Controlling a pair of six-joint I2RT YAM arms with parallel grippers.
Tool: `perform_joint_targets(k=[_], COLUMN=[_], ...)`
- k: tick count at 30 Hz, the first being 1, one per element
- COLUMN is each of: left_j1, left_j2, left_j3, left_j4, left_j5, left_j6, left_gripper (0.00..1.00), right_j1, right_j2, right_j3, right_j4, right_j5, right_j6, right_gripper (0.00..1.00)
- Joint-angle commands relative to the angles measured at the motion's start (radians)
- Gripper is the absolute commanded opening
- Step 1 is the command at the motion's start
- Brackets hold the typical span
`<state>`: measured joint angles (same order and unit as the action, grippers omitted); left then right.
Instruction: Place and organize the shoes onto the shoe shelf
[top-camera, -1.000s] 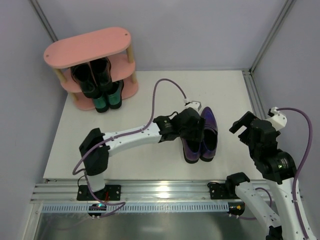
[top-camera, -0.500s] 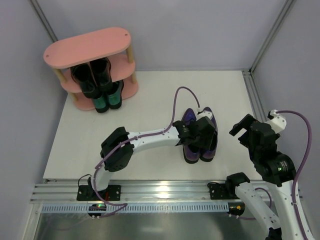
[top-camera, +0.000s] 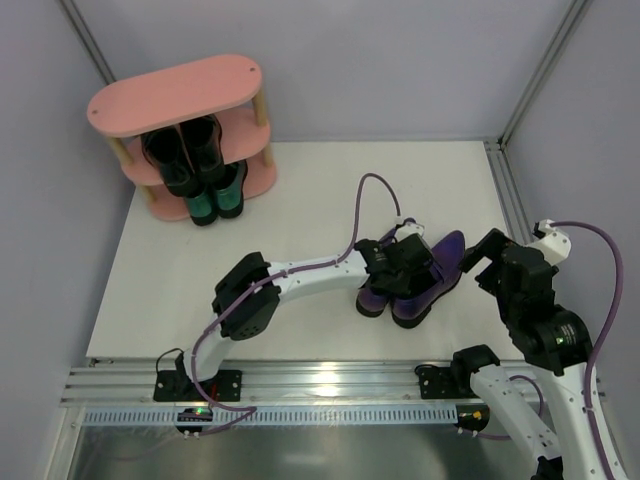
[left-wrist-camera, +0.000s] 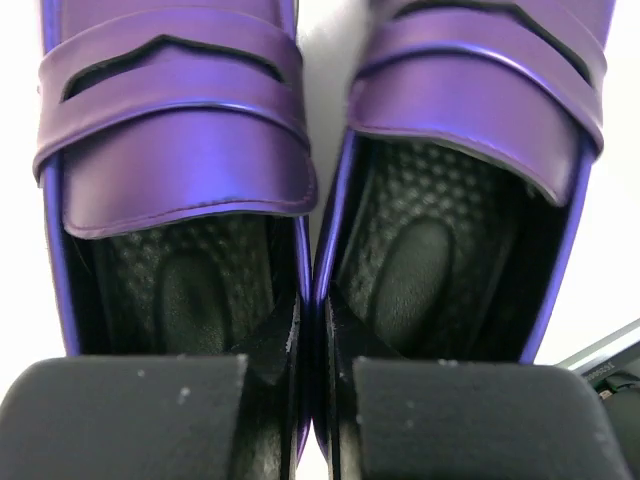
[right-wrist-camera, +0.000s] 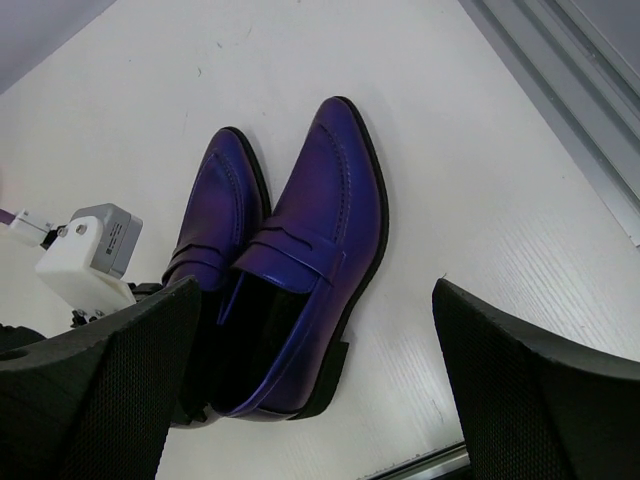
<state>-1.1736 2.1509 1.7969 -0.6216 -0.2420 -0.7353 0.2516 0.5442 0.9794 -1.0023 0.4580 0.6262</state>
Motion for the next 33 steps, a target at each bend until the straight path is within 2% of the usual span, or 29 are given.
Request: perform_joint_targets(k=[1,6,10,15,21,24,31,33], left_j1=[-0.020,-0.020,-0.026,-0.063,-0.135,-0.165,-0.182,-0.184], left_j2=[-0.049,-0.204,-0.331,-0.480,-0.543,-0.543,-0.468,-0.453], left_j3=[-0.020,-0.194,-0.365,-0.493,-0.516,-0.527,-0.483,-0.458], left_j4=[-0.064,-0.064,-0.113,-0.168,-0.338,-0.346,-0.250,-0.248], left_j5=[-0.017,-0.117,-0.173,-0.301,-0.468,-0.505,-0.557,-0.569], left_j6=[0.004,-0.033,-0.159,-0.309,-0.554,-0.656,-0.717,-0.719], left_gripper=[0.00,0.00,0.00,0.00,0.00,0.00,0.00,0.06], right_j1=[0.003,0.003,0.003,0.005,0.005,0.003,0.005,0.003], right_j2=[-0.016,-0.026,-0.013,0.011,0.060,0.089,0.125,0.120], right_j3=[0.005,0.001,-0.019,-0.045,-0.065,-0.076,-0.084,-0.082], right_j4=[0.033,0.048,0.083,0.120,0.182,0.189,0.173,0.163], right_j5=[-0.007,-0.044,-0.104,-0.197,-0.402,-0.495,-0.585,-0.590], right_j6=[-0.028,-0.042,-0.049,-0.056,-0.152,-0.198,-0.263,-0.273], right_gripper=[0.97,0.97,0.97,0.97,0.97,0.97,0.97,0.97])
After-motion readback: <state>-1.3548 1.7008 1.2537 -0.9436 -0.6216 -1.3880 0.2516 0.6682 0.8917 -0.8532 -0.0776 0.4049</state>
